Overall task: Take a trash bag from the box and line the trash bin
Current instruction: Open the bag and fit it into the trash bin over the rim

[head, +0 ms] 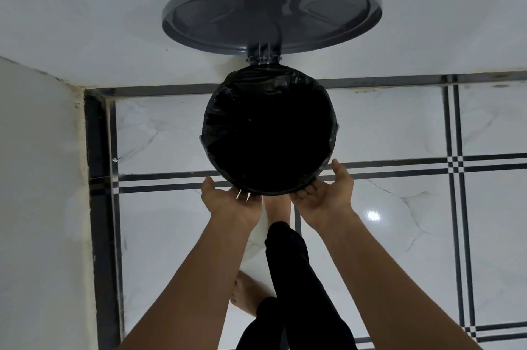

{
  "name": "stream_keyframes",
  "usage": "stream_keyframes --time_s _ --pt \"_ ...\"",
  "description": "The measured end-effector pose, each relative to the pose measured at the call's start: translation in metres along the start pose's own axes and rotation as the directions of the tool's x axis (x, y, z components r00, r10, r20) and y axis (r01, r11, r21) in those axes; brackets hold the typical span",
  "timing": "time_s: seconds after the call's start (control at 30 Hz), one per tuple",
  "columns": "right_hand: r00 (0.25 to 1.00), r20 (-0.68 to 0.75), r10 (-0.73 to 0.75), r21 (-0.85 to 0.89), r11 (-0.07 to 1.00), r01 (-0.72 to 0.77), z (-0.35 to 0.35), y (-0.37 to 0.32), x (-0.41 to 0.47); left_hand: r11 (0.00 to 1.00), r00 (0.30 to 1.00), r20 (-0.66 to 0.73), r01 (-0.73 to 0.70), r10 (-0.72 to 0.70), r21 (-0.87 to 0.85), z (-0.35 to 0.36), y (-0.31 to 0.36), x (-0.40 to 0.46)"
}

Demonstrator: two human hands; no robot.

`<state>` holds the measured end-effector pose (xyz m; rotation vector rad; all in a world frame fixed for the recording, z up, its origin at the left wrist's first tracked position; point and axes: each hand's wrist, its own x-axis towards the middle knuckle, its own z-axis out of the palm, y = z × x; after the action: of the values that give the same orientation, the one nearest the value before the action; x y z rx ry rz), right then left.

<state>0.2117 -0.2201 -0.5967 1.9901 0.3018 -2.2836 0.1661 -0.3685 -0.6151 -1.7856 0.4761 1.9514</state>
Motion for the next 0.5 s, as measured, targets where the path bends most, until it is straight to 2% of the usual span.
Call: stream_keyframes --time_s 0.07,0.17,0.4,0.5 --pt "1.000 0.016 0.002 0.020 1.000 -0.002 -0.005 -0.003 0.003 0.999 1.000 0.007 -0.027 0.027 0.025 -0.004 0.003 0.002" --pt "0.996 -0.005 -0.092 -0.017 0.996 0.092 -0.008 -0.007 0.002 0.987 0.996 0.020 -0.089 0.087 0.136 -0.006 0.006 -0.003" --pt "0.984 0.035 -0.172 -0.234 0.956 0.176 0.004 -0.027 0.017 0.948 0.991 0.067 -0.133 0.118 0.291 0.008 0.034 0.001" --pt "0.957 -0.008 -0.291 -0.306 0.911 0.275 0.007 -0.040 0.014 0.908 0.981 0.090 -0.191 0.169 0.372 0.013 0.053 0.004"
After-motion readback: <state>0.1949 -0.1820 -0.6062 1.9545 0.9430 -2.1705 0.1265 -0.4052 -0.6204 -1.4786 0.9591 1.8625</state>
